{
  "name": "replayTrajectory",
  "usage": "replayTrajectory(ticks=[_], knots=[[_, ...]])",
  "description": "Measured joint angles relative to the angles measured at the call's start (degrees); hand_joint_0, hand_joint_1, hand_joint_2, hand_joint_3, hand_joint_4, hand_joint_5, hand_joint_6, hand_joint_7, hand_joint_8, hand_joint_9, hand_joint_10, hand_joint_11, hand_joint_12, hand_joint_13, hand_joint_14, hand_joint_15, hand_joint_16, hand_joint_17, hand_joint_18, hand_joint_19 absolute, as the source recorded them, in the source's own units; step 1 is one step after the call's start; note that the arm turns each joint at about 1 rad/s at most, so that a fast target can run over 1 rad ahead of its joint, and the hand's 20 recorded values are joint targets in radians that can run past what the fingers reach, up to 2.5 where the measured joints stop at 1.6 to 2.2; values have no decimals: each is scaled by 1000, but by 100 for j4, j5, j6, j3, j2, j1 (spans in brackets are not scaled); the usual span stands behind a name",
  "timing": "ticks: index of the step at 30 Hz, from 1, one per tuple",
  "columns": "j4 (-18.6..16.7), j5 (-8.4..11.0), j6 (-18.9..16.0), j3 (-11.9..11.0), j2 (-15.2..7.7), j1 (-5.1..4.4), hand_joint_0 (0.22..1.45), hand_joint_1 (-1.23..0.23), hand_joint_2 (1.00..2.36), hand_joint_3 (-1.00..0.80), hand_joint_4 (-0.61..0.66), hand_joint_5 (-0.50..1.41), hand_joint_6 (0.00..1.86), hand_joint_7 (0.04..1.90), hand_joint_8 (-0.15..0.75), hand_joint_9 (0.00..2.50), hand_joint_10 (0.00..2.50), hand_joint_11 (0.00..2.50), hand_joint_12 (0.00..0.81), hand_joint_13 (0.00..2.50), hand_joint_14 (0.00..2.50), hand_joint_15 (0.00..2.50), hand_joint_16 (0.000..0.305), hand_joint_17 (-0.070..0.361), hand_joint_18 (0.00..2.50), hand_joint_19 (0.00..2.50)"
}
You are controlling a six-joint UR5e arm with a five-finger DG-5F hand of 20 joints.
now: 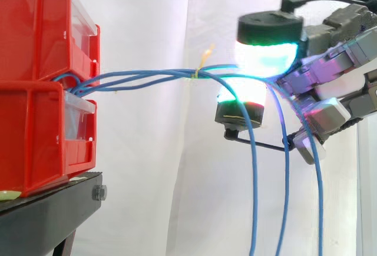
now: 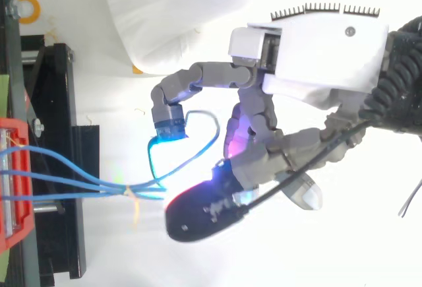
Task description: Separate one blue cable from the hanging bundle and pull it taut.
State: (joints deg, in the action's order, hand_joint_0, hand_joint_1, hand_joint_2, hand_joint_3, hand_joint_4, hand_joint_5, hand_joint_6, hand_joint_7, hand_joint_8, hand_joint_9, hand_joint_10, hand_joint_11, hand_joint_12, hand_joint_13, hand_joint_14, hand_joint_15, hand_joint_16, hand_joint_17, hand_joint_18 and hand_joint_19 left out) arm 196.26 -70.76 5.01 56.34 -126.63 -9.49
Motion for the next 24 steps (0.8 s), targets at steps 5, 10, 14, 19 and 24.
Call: replayTrajectory(ticks=[5,10,14,19,24], knots=[[0,1,0,0,-1,0,718,-940,1005,-435,144,138,502,1320,173,2107,23,564,285,1411,22,552,73,164,1095,473],[0,1,0,0,-2,0,610,-854,1000,-500,156,138,502,1322,167,2104,22,545,286,1414,21,557,74,166,1097,478],[0,-2,0,0,-2,0,507,-744,1000,-500,181,142,502,1319,168,2132,21,518,294,1437,18,538,78,176,1143,463],[0,-4,0,0,-2,0,504,-470,1000,-500,183,143,502,1318,159,2147,22,503,292,1454,19,525,80,179,1144,452],[0,-2,0,0,-1,-2,567,-465,1000,-500,170,142,502,1319,152,2141,24,522,277,1439,21,547,75,168,1102,489]])
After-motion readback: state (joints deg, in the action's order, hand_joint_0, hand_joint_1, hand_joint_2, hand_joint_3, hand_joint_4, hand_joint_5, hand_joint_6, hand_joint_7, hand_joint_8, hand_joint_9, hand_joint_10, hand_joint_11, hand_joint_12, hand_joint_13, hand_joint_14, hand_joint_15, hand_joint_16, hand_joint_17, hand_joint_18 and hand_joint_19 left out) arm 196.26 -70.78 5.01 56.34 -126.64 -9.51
